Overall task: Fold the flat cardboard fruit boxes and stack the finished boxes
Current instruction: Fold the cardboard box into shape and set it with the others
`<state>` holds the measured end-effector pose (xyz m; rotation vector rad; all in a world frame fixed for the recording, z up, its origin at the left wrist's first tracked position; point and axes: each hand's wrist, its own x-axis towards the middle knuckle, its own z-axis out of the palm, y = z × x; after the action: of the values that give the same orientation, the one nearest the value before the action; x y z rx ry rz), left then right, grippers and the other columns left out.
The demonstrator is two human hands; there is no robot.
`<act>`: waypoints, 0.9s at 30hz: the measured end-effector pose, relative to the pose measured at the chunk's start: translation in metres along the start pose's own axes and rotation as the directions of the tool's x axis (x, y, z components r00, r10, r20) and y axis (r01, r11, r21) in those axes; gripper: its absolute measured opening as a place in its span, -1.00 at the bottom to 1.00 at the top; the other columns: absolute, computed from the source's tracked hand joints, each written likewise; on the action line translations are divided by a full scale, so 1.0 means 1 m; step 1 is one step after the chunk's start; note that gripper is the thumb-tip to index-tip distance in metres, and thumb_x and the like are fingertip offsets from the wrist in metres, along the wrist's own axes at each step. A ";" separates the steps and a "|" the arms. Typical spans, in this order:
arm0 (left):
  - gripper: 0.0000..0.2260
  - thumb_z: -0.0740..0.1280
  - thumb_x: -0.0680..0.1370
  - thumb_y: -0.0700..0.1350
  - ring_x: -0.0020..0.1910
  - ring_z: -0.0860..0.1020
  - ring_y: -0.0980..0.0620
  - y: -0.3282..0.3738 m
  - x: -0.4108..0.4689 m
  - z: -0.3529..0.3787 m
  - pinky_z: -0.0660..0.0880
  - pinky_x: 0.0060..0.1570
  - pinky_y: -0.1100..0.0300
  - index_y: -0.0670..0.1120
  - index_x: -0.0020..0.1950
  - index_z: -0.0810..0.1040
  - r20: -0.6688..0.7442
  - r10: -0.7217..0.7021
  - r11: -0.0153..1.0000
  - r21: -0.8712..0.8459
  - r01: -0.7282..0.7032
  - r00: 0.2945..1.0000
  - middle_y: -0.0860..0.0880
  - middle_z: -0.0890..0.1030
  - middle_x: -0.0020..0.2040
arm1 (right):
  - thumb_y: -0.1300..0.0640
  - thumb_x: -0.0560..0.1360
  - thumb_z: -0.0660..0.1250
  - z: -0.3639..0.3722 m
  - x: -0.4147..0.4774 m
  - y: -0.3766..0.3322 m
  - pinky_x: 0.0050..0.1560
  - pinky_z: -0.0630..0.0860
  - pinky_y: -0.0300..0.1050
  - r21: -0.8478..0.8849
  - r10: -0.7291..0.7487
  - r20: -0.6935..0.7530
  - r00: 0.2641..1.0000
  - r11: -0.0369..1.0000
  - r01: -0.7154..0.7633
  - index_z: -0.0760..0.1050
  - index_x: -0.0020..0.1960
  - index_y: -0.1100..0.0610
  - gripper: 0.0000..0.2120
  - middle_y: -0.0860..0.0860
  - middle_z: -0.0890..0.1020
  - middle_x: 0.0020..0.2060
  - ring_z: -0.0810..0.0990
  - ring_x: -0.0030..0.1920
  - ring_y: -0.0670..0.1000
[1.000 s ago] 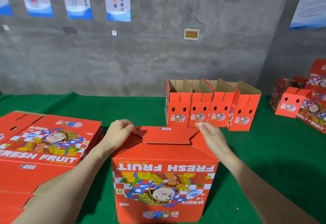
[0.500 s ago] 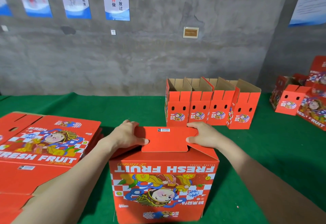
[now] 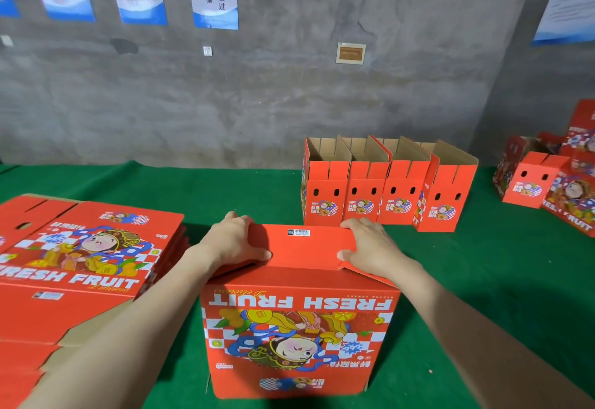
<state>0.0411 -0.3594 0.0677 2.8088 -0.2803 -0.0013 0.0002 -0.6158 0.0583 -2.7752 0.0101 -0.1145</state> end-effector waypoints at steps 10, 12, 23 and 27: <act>-0.27 0.50 0.41 -0.18 0.17 0.53 -0.06 -0.027 -0.004 -0.003 0.46 0.21 0.05 -0.10 0.51 0.22 0.005 -0.184 0.468 -0.879 0.092 0.983 -0.14 0.36 0.43 | 0.07 0.51 0.39 -0.004 0.000 0.015 0.34 0.28 -0.07 0.507 0.069 -0.006 0.998 0.860 -0.057 0.40 0.38 0.05 -0.53 0.01 0.40 0.39 0.33 0.41 0.05; -0.36 0.45 0.43 -0.19 -0.02 0.61 -0.06 -0.044 -0.016 0.001 0.54 -0.02 0.08 -0.19 0.46 0.28 0.112 -0.222 0.282 -0.944 0.173 0.969 -0.23 0.46 0.33 | 0.07 0.55 0.32 -0.009 -0.004 0.024 0.37 0.22 -0.06 0.872 0.171 0.025 0.985 0.478 -0.105 0.40 0.37 0.10 -0.59 0.06 0.41 0.39 0.31 0.43 0.09; -0.60 0.36 0.50 0.11 -0.34 0.62 -0.16 -0.069 -0.032 0.011 0.55 -0.22 0.05 -0.27 -0.05 0.55 0.170 -0.276 0.468 -0.836 0.286 0.946 -0.28 0.64 -0.21 | -0.09 0.58 0.21 0.060 -0.052 0.074 -0.21 0.59 -0.07 0.629 0.175 0.525 0.833 0.580 -0.518 0.56 -0.08 0.12 -0.70 0.05 0.72 -0.16 0.70 -0.16 0.07; -0.64 0.38 0.49 0.06 -0.42 0.59 -0.12 -0.078 -0.034 0.008 0.54 -0.20 0.05 -0.27 -0.08 0.54 0.169 -0.272 0.349 -0.900 0.261 0.947 -0.25 0.62 -0.27 | -0.13 0.61 0.16 0.038 -0.043 0.057 -0.32 0.56 -0.14 0.709 0.194 0.430 0.882 0.533 -0.463 0.51 0.05 0.20 -0.61 0.07 0.72 -0.18 0.70 -0.23 0.03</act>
<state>0.0228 -0.2827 0.0342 1.6597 0.1801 -0.1684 -0.0390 -0.6547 -0.0004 -1.7894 0.3351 0.3397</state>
